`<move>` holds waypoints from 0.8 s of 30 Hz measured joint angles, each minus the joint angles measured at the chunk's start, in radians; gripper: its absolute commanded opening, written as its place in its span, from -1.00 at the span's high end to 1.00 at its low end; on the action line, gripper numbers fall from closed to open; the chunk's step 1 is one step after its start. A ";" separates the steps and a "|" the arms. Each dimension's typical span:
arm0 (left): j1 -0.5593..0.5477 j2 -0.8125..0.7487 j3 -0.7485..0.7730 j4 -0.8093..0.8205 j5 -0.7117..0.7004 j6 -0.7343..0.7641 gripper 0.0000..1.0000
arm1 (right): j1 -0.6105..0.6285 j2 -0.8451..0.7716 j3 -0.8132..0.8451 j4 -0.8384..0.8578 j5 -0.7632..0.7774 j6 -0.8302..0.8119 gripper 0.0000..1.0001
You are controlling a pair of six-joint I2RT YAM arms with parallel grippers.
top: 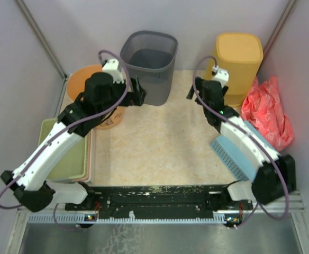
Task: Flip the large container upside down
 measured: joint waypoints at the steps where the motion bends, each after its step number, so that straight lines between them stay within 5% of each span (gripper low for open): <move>1: 0.000 0.054 0.069 -0.002 -0.009 0.025 -0.99 | 0.001 -0.066 -0.050 -0.002 -0.016 0.000 -0.88; 8: 0.026 0.498 0.596 -0.014 -0.002 0.182 -0.99 | -0.004 -0.590 -0.402 -0.178 -0.118 0.019 -0.86; 13: 0.060 0.766 0.886 -0.032 0.076 0.253 -0.99 | -0.004 -0.915 -0.456 -0.419 -0.131 0.064 -0.86; 17: 0.080 0.872 0.935 -0.014 0.145 0.283 -0.97 | -0.004 -1.084 -0.432 -0.542 -0.128 0.105 -0.86; 24: 0.104 0.976 0.936 0.024 0.238 0.306 -0.62 | -0.004 -1.012 -0.370 -0.617 -0.124 0.113 -0.86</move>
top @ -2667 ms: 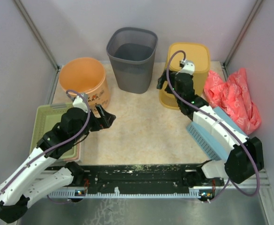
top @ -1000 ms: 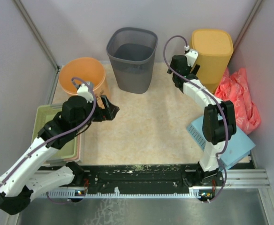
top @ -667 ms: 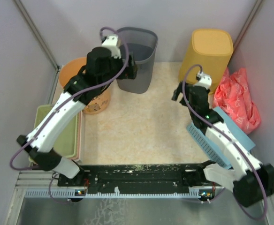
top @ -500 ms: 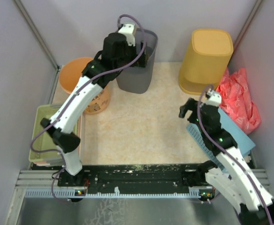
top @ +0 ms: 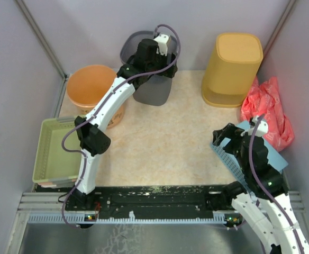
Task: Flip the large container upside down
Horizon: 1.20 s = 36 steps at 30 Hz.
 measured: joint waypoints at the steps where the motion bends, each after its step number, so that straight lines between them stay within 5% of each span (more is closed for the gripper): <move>1: 0.002 0.007 0.000 0.006 0.005 0.006 -0.49 | 0.000 0.020 0.001 -0.004 0.000 0.000 -0.86; 8: 0.006 0.010 0.001 0.020 0.028 0.028 0.69 | 0.000 0.070 0.001 -0.012 -0.001 0.017 -0.86; 11: 0.005 0.009 0.001 0.033 0.064 0.028 1.00 | 0.000 0.060 0.001 -0.013 0.004 0.023 -0.86; 22: -0.134 -0.152 -0.103 -0.041 0.163 -0.023 1.00 | 0.000 0.049 0.136 -0.112 0.138 0.053 -0.94; 30: -0.150 -0.485 -0.410 0.064 0.380 -0.253 1.00 | 0.000 0.217 0.398 -0.144 0.182 0.050 -0.97; 36: -0.152 -0.657 -0.760 0.214 0.443 -0.380 1.00 | 0.000 0.253 0.436 -0.145 0.170 0.009 -0.97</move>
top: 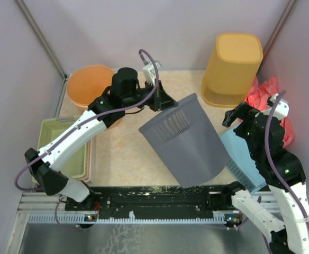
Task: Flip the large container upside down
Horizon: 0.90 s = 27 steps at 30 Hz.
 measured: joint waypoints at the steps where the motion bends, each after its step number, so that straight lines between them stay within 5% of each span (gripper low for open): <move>1: 0.006 -0.023 -0.055 0.038 -0.005 -0.008 1.00 | 0.000 0.003 -0.001 -0.003 -0.007 -0.007 -0.97; 4: 0.031 -0.094 -0.209 0.086 -0.027 -0.019 1.00 | 0.000 0.005 -0.013 -0.011 -0.042 -0.021 -0.97; 7: 0.056 -0.142 -0.336 0.093 -0.055 -0.014 0.79 | 0.000 -0.002 -0.038 -0.040 -0.099 -0.028 -0.96; 15: 0.065 -0.225 -0.476 0.103 -0.107 0.039 -0.20 | 0.000 -0.027 -0.049 -0.261 -0.267 0.032 -0.95; 27: 0.065 -0.235 -0.551 0.077 -0.015 0.027 -0.61 | 0.000 -0.191 -0.164 -0.567 -0.370 0.283 -0.85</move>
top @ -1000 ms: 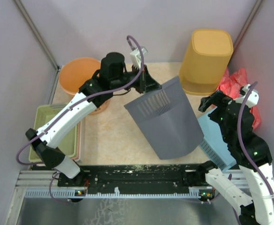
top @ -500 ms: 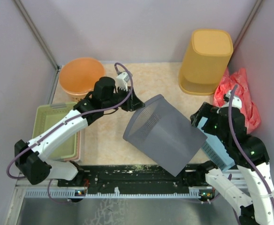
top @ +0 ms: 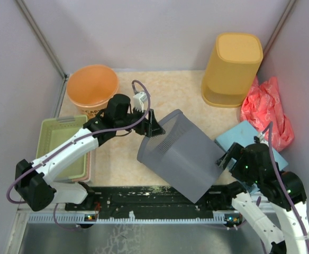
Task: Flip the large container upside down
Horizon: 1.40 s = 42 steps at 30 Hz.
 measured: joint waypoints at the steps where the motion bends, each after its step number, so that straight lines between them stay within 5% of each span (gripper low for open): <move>1: 0.000 0.000 -0.009 -0.005 0.011 -0.005 -0.62 | 0.000 -0.017 -0.009 -0.008 -0.011 0.011 -0.84; 4: -0.001 0.002 -0.038 -0.025 0.045 -0.019 -0.64 | 0.000 -0.061 -0.037 -0.023 -0.055 0.049 -0.72; 10: -0.002 -0.002 -0.064 -0.050 0.038 -0.025 -0.75 | 0.000 -0.160 -0.166 0.101 -0.193 0.138 -0.11; 15: 0.005 -0.012 -0.064 -0.044 -0.026 -0.011 -0.76 | -0.001 -0.239 -0.262 0.238 -0.227 0.195 0.01; 22: 0.018 0.002 -0.029 -0.043 -0.153 -0.009 -0.93 | -0.004 -0.187 -0.352 0.489 -0.109 0.159 -0.03; 28: 0.021 -0.019 -0.042 -0.049 -0.224 -0.049 -0.97 | -0.012 0.060 -0.370 0.786 -0.032 0.034 -0.35; 35: 0.000 -0.076 -0.058 -0.120 -0.269 -0.064 -0.99 | -0.034 0.382 -0.227 0.923 -0.125 -0.120 -0.70; 38: -0.003 -0.075 -0.019 -0.179 -0.306 -0.054 -0.99 | -0.061 0.394 -0.197 0.914 -0.165 -0.175 -0.91; 42: -0.007 -0.076 0.027 -0.241 -0.371 -0.012 -0.99 | -0.187 0.323 -0.199 0.928 -0.309 -0.225 -0.85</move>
